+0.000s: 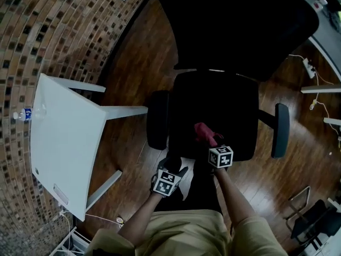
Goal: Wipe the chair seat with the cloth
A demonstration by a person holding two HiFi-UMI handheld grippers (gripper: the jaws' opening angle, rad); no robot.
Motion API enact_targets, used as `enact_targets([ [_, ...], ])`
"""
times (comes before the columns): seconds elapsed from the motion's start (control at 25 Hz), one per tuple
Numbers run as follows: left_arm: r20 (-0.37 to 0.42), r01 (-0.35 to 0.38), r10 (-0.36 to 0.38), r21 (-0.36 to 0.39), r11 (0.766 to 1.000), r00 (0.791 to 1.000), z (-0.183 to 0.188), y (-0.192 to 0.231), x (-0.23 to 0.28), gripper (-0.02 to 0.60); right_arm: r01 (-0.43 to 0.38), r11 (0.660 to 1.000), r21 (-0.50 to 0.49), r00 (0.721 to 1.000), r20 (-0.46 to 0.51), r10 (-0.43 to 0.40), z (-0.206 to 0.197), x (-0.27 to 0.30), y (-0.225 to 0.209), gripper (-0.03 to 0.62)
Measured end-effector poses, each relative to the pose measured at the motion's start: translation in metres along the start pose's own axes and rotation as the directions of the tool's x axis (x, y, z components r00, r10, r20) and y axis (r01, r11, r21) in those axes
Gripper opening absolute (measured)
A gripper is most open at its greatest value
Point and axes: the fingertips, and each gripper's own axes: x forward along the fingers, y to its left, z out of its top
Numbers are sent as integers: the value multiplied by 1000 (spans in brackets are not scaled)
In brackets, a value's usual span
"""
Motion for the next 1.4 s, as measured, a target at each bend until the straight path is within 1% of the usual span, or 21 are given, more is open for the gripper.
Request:
enact_targets([
  [0.08,6,-16,16,5,1000,1000,-4,12,-18,341,-143,989,26,990,-8,144,-9,44,72,63],
  [0.16,7,-38,38,-12,999,999,-12,23,-33,337,-185,982,29,982,-36,186,-24,77,112,63],
  [0.28,-1,-69,70,-62,996,998,-24,34,-41,337,-112,994,12,993,-39,112,-26,82,102,60],
  [0.36,-6,-71,70,-87,994,997,-29,34,-41,337,68,997,24,997,-30,-67,-28,54,43,60],
  [0.44,-7,-56,56,-94,994,998,-29,28,-36,337,322,942,94,946,-4,-323,-33,-5,-52,60],
  [0.52,-2,-35,35,-89,995,999,-24,16,-28,337,541,828,146,835,23,-550,-33,-84,-144,60],
  [0.56,3,-25,25,-85,996,1000,-20,11,-24,337,613,779,133,783,33,-621,-29,-119,-178,60],
  [0.6,9,-16,16,-80,997,1000,-16,6,-20,337,653,750,107,751,37,-659,-24,-145,-201,60],
  [0.68,24,-3,5,-72,997,1000,-7,0,-14,337,672,739,59,739,19,-673,-18,-170,-223,60],
  [0.76,30,0,2,-69,998,1000,-1,-2,-12,337,669,743,29,743,-17,-669,-19,-169,-222,60],
  [0.8,31,-1,3,-69,998,1000,1,-2,-12,337,647,762,31,762,-27,-647,-19,-159,-212,60],
  [0.84,32,-3,6,-69,998,999,4,-2,-13,337,589,807,43,808,-25,-589,-19,-141,-192,60],
  [0.88,34,-8,11,-69,998,999,5,0,-16,337,486,872,58,874,-11,-486,-19,-115,-161,60],
  [0.92,37,-17,19,-71,997,999,6,2,-20,337,348,935,62,937,9,-350,-19,-85,-120,60],
  [0.96,40,-29,32,-77,997,999,5,6,-26,337,201,978,54,979,26,-203,-19,-54,-72,60],
  [1.04,51,-63,69,-106,992,996,-1,19,-41,337,-40,998,58,999,39,38,-21,0,21,60],
  [1.12,60,-100,110,-150,984,992,-9,33,-56,337,-179,973,144,984,36,175,-24,42,91,61],
  [1.16,59,-116,128,-170,979,990,-14,40,-62,337,-203,962,182,979,26,202,-27,59,114,60],
  [1.24,50,-137,149,-192,972,987,-21,48,-70,337,-163,972,171,986,-14,168,-35,76,128,61],
  [1.32,45,-143,155,-197,970,987,-23,51,-72,337,-59,994,96,998,-33,62,-40,69,102,60],
  [1.4,46,-136,148,-196,971,988,-21,50,-69,337,113,990,87,993,-32,-110,-45,38,36,60],
])
